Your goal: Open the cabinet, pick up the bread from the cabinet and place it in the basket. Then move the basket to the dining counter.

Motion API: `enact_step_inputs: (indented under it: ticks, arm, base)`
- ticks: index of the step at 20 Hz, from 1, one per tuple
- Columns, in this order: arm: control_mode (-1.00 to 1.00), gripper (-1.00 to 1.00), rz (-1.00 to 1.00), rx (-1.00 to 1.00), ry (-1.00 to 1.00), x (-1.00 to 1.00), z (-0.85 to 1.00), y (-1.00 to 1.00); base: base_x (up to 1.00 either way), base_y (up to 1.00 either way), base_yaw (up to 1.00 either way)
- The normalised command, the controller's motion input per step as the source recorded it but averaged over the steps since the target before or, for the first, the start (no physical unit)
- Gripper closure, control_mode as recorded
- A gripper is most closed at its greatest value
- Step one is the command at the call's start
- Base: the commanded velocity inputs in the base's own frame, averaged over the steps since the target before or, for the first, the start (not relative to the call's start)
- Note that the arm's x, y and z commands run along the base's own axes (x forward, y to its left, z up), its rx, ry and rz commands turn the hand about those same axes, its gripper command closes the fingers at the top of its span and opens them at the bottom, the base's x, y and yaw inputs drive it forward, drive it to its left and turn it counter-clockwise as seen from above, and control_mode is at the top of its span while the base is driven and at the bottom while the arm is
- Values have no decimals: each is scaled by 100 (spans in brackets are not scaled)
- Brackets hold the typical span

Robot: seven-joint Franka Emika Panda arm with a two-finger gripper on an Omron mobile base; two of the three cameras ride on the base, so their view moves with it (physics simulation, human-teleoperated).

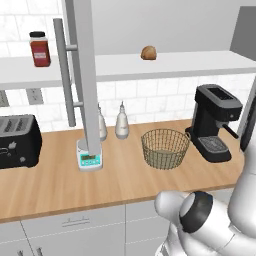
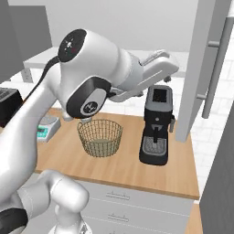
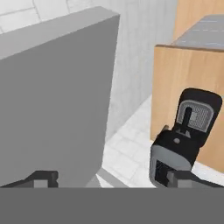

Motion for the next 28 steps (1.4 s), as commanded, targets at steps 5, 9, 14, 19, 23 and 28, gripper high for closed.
enact_step_inputs:
  ticks: [5, 9, 14, 19, 23, 28]
  arm:
    - [-100, -100, 0, 1, -37, 1, -5, 100]
    - [-100, -100, 9, -11, -10, 15, 2, 100]
    - [-100, -100, 15, -34, 21, 15, 37, 100]
    - [-100, -100, 36, -47, 42, 0, 74, 93]
    - [-100, -100, 47, -58, 49, 0, 48, 41]
    - [-100, -100, 66, -61, 17, 4, -56, 2]
  base:
    - [0, 0, 0]
    - [0, 0, 0]
    - [0, 0, 0]
    - [0, 0, 0]
    - [0, 0, 0]
    - [0, 0, 0]
